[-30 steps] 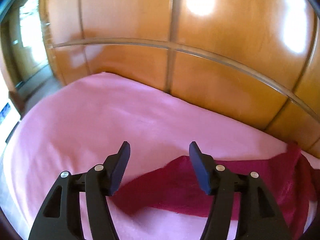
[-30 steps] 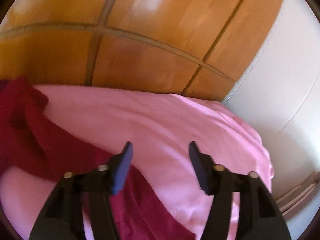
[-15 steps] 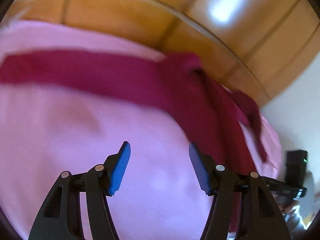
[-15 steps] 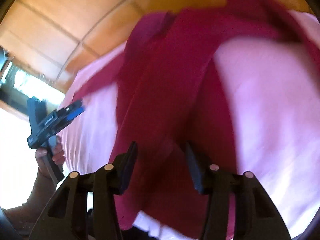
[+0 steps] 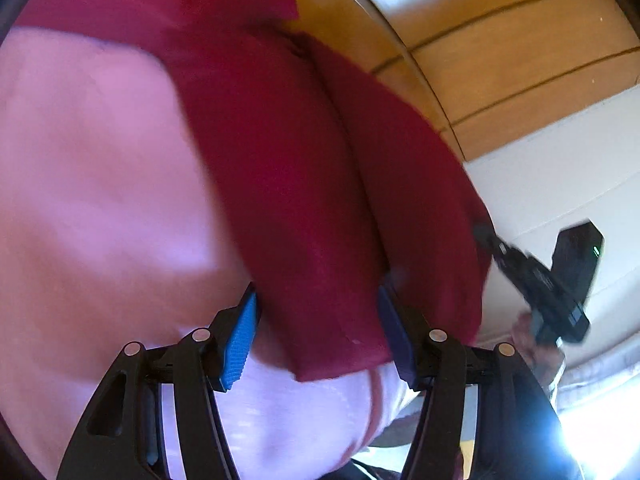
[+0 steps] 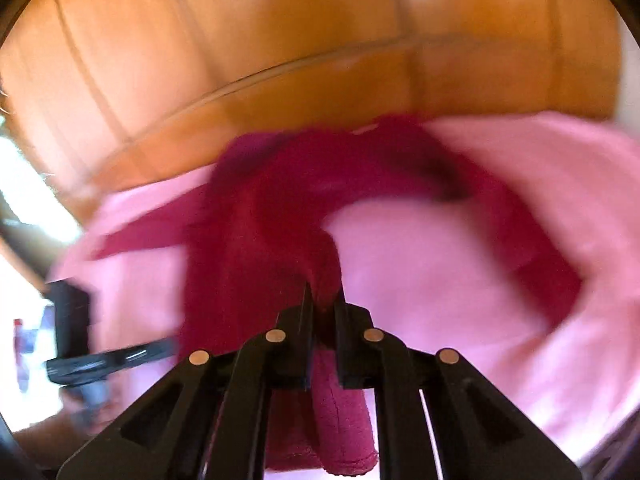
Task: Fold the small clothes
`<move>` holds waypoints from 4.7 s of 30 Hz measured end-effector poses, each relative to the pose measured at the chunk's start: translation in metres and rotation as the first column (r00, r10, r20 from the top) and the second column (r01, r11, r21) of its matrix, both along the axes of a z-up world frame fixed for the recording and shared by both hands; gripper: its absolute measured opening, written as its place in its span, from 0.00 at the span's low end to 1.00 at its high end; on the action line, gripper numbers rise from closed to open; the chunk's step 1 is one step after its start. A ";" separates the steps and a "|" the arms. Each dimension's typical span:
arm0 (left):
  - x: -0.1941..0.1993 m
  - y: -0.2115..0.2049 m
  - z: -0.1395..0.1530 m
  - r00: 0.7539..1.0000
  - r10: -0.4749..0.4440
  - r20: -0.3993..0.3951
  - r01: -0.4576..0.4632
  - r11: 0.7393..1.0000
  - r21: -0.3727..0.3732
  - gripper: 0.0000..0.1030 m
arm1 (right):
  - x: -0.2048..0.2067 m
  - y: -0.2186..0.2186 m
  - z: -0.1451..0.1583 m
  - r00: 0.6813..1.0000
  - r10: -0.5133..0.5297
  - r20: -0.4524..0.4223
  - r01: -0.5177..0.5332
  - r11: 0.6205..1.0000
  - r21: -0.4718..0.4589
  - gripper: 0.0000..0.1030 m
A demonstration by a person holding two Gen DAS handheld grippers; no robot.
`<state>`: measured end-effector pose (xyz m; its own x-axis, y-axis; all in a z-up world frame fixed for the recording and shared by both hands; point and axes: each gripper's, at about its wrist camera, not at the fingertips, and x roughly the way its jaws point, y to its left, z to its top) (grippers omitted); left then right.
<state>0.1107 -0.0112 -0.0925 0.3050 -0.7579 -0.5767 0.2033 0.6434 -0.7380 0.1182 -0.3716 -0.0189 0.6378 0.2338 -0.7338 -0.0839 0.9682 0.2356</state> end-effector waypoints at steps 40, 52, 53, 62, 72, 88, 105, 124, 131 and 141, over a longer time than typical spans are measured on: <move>-0.040 0.249 0.035 0.886 0.463 0.015 -0.445 0.840 0.311 0.26 | -0.073 0.020 -0.047 0.989 0.041 -0.142 -0.060 0.988 -0.139 0.49; 0.074 0.358 0.032 0.615 0.782 0.102 -0.753 0.544 0.371 0.67 | -0.013 0.141 -0.056 0.966 0.255 -0.040 -0.258 0.964 -0.067 0.58; 0.084 0.360 0.030 0.607 0.788 0.099 -0.755 0.535 0.379 0.67 | -0.010 0.148 -0.060 0.964 0.264 -0.036 -0.266 0.962 -0.062 0.58; 0.157 0.375 0.015 0.647 0.750 0.139 -0.698 0.510 0.503 0.08 | -0.004 0.191 -0.073 0.949 0.310 -0.051 -0.312 0.950 -0.033 0.58; 0.132 0.429 0.066 0.513 0.805 0.299 -0.806 0.332 0.490 0.06 | 0.002 0.219 -0.085 0.941 0.333 -0.051 -0.337 0.935 -0.113 0.64; 0.067 0.444 0.055 0.560 0.800 0.214 -0.770 0.407 0.492 0.52 | 0.005 0.230 -0.094 0.951 0.310 0.008 -0.304 0.937 -0.171 0.70; -0.091 0.199 -0.003 0.991 0.115 0.065 -0.127 0.965 0.230 0.49 | -0.040 0.035 -0.086 0.994 -0.036 -0.105 0.014 0.980 -0.199 0.70; -0.114 0.209 -0.028 0.992 0.113 -0.046 -0.082 0.896 0.436 0.06 | -0.109 0.022 -0.085 0.960 0.124 -0.251 -0.149 0.985 -0.085 0.07; -0.096 0.222 0.027 0.973 0.175 0.149 -0.222 0.884 0.413 0.24 | -0.099 0.005 -0.077 0.982 0.057 -0.183 -0.075 0.992 -0.098 0.43; -0.025 0.140 0.027 0.959 0.092 0.269 -0.205 0.879 0.430 0.52 | -0.037 -0.071 -0.065 0.951 -0.297 0.084 0.307 0.881 -0.359 0.58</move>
